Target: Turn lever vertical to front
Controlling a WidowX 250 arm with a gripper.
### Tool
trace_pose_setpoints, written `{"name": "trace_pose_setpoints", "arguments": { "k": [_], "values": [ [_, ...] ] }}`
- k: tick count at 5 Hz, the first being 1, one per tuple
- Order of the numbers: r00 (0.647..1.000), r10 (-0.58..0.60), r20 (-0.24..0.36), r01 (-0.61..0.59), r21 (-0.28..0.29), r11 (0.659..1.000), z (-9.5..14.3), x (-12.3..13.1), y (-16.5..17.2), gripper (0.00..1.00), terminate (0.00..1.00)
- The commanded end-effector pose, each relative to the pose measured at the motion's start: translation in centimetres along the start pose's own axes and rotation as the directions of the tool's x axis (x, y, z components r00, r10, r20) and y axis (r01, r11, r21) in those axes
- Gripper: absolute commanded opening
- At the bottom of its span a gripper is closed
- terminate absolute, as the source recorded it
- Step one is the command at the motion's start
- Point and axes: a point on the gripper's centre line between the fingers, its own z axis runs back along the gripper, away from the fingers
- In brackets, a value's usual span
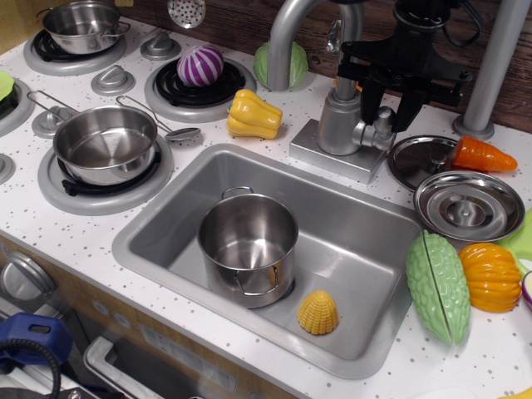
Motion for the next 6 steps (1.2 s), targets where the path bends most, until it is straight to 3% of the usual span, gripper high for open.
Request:
{"name": "trace_pose_setpoints", "arguments": {
  "k": [1,2,4,5,6],
  "values": [
    [0.999,0.011,-0.049,-0.012,-0.019,1.000,-1.3,-0.9,-0.5,0.00,0.00],
    [0.997,0.023,-0.071,-0.023,-0.002,1.000,-1.8,-1.7,-0.7,0.00,0.00],
    [0.999,0.021,-0.034,-0.021,-0.005,1.000,-3.2,-2.3,-0.8,0.00,0.00],
    [1.000,0.009,-0.009,-0.008,0.032,0.999,-1.8,-2.0,-0.8,1.00,0.00],
    [1.000,0.020,-0.023,-0.019,0.066,0.998,0.7,-2.6,-0.9,1.00,0.00]
  ]
}}
